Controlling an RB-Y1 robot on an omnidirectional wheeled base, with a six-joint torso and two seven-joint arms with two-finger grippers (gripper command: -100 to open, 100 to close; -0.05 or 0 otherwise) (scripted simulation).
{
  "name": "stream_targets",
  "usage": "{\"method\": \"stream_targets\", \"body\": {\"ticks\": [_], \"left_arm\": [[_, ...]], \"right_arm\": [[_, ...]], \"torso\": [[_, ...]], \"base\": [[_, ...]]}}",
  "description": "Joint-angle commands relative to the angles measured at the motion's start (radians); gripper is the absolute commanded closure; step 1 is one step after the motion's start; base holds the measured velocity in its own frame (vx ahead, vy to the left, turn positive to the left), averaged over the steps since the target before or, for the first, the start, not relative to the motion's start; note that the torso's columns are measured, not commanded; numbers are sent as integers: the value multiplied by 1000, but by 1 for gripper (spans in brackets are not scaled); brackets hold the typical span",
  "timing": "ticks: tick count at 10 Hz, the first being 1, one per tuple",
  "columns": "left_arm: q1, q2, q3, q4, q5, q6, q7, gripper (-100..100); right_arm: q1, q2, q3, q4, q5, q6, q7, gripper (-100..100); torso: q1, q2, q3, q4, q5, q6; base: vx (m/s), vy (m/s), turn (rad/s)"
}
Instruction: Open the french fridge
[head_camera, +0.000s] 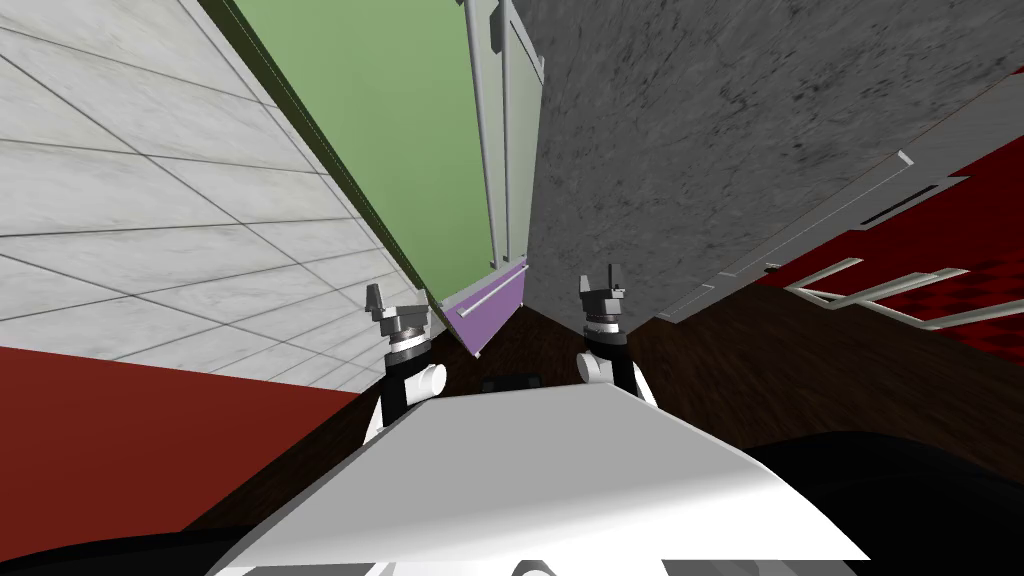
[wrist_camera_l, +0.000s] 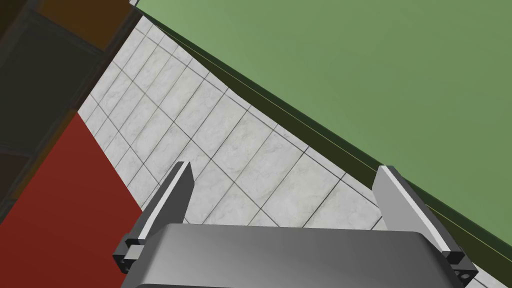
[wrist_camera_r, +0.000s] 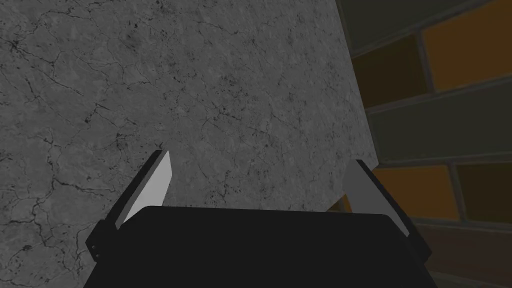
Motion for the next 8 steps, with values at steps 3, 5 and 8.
{"method": "stream_targets", "body": {"ticks": [3,5,8], "left_arm": [[0,0,0,0,0,0,0,0],[0,0,0,0,0,0,0,0],[0,0,0,0,0,0,0,0]], "right_arm": [[0,0,0,0,0,0,0,0],[0,0,0,0,0,0,0,0],[0,0,0,0,0,0,0,0]], "torso": [[0,175,-351,176,0,0],[0,322,-644,322,0,0],[0,544,-1087,544,0,0]], "base": [[0,0,0],[0,0,0],[0,0,0]]}}
